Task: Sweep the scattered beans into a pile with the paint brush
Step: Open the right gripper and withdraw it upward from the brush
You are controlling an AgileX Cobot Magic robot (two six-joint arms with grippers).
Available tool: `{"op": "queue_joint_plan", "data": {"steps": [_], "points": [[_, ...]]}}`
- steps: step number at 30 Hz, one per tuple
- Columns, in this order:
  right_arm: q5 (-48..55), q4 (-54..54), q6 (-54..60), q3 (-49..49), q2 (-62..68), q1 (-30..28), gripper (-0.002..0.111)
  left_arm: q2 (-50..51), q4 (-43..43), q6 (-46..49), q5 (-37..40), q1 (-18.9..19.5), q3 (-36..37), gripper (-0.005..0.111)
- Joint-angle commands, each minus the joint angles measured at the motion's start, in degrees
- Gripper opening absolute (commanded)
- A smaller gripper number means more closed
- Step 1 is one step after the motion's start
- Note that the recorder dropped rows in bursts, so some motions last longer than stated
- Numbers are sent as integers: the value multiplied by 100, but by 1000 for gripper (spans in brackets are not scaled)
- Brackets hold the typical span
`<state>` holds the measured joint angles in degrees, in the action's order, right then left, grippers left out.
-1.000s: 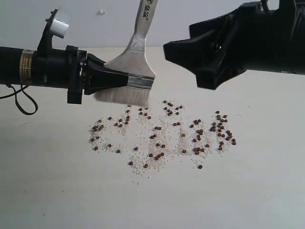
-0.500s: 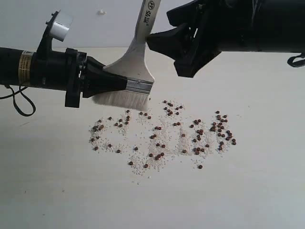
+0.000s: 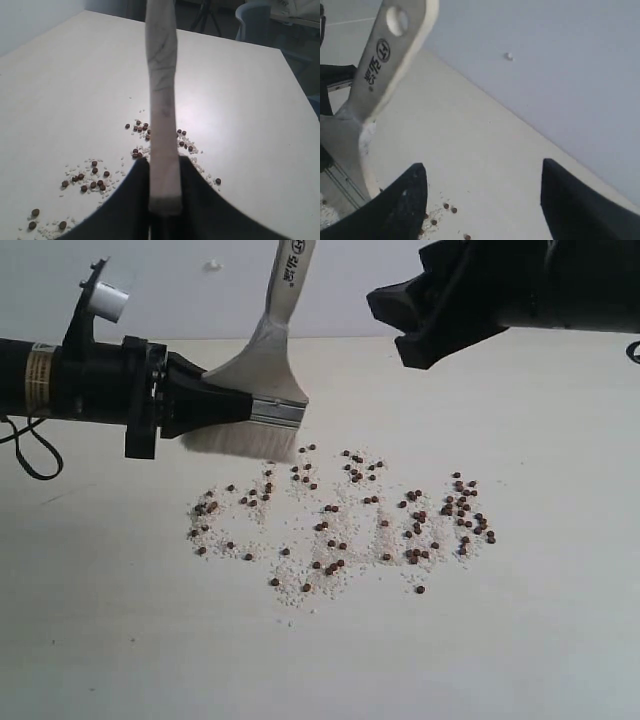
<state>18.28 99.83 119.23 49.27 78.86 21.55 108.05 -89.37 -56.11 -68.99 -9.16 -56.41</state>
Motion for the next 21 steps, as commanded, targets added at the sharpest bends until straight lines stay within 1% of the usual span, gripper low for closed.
{"op": "queue_joint_plan", "data": {"steps": [1,2,6,7,9,15,21], "points": [[1144,3,147,-37,71,-747,61,-37,84,26,-97,18,-35,0],[1513,12,147,-42,96,-993,61,-37,84,26,-97,18,-35,0],[3949,12,147,-42,441,-1915,61,-37,109,26,-97,18,-35,0],[4428,12,147,-42,558,-2098,61,-37,109,26,-97,18,-35,0],[4988,12,147,-42,797,-2325,61,-37,109,26,-97,18,-35,0],[5168,12,-451,-42,1240,-2355,61,-37,109,26,-97,18,-35,0],[5168,12,-561,-42,1321,-2355,61,-37,124,8,-97,18,-35,0]]}}
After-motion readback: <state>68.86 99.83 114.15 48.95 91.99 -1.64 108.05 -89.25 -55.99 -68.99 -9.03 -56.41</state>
